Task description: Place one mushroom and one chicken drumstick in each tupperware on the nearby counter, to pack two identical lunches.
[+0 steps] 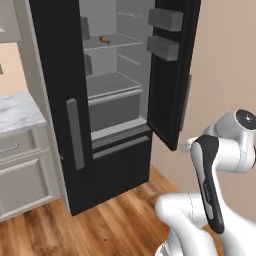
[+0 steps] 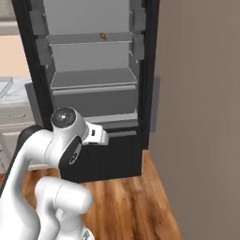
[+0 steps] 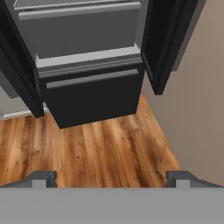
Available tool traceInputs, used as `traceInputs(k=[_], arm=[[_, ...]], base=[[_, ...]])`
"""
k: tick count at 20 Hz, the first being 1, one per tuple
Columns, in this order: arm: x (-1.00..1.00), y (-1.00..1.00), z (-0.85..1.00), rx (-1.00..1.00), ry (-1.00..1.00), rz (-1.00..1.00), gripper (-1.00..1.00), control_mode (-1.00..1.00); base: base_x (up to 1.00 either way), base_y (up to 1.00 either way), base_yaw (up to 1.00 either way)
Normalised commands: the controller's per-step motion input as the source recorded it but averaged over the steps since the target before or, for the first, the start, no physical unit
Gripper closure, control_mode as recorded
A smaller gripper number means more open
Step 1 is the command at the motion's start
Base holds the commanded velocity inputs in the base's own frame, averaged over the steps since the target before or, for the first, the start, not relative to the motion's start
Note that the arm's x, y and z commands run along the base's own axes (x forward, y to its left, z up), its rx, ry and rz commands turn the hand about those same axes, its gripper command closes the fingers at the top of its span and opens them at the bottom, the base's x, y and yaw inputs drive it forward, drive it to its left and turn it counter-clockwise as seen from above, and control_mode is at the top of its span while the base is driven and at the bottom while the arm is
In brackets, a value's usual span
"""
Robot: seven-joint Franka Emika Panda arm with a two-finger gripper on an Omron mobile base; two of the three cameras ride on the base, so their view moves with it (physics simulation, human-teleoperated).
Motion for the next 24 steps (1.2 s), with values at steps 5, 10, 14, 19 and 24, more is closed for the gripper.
traceInputs(k=[5, 10, 14, 19, 24], arm=[[0.00, 0.00, 0.00, 0.00, 0.00, 0.00, -1.00, 1.00], [0.00, 0.00, 0.00, 0.00, 0.00, 0.00, -1.00, 1.00], [0.00, 0.00, 0.00, 0.00, 0.00, 0.00, -1.00, 1.00], [0.00, 0.00, 0.00, 0.00, 0.00, 0.00, -1.00, 1.00], [0.00, 0.00, 0.00, 0.00, 0.00, 0.00, -1.00, 1.00]], base=[[0.53, -0.28, 0.49], [0.57, -0.28, 0.49], [0.24, -0.51, 0.29], [0.00, -0.62, 0.07], [0.20, -0.22, 0.01]])
